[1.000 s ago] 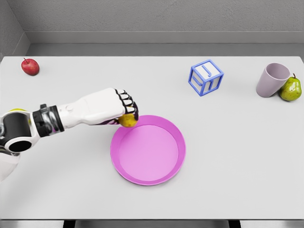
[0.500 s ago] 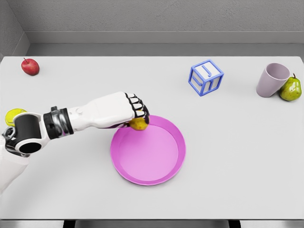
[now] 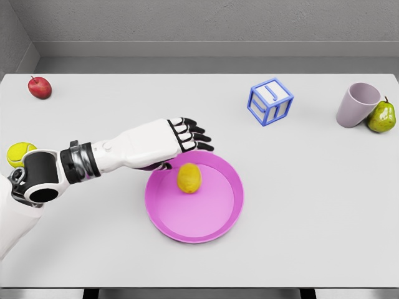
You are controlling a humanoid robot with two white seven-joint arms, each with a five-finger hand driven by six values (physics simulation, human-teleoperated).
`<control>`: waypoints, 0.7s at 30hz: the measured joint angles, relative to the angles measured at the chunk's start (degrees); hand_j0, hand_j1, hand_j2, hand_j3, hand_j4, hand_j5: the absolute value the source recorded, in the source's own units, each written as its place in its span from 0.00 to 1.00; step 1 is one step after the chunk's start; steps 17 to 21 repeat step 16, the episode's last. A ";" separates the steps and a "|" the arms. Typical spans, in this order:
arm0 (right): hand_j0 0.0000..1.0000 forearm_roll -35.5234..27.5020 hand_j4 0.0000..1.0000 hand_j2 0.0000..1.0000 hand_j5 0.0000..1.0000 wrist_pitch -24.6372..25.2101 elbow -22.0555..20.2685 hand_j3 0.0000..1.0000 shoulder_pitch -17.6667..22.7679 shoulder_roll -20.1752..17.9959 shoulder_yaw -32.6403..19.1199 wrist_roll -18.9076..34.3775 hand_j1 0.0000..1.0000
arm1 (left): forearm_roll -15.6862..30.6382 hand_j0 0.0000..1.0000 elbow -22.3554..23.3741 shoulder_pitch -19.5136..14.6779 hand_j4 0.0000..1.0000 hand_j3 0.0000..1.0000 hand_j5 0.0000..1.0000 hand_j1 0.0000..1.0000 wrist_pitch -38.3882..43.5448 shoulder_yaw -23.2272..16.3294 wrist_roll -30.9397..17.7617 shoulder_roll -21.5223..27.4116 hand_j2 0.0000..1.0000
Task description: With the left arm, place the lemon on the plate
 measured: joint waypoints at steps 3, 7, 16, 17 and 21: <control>1.00 0.00 1.00 1.00 1.00 -0.01 0.00 1.00 0.00 0.00 0.00 0.00 1.00 | 0.00 1.00 0.00 -0.18 1.00 1.00 1.00 1.00 0.00 0.00 0.23 0.06 1.00; 1.00 0.00 1.00 1.00 1.00 0.00 0.00 1.00 0.00 0.00 0.00 0.00 1.00 | 4.77 1.00 -0.01 -3.08 1.00 1.00 1.00 1.00 0.02 -0.01 2.11 5.07 1.00; 1.00 0.00 1.00 1.00 1.00 0.00 0.00 1.00 0.00 0.00 0.00 0.00 1.00 | 14.42 1.00 1.57 -2.46 1.00 1.00 1.00 1.00 0.02 0.13 3.25 27.90 1.00; 1.00 0.00 1.00 1.00 1.00 0.00 0.00 1.00 0.00 0.00 0.00 0.00 1.00 | 14.42 1.00 1.57 -2.46 1.00 1.00 1.00 1.00 0.02 0.13 3.25 27.90 1.00; 1.00 0.00 1.00 1.00 1.00 0.00 0.00 1.00 0.00 0.00 0.00 0.00 1.00 | 14.42 1.00 1.57 -2.46 1.00 1.00 1.00 1.00 0.02 0.13 3.25 27.90 1.00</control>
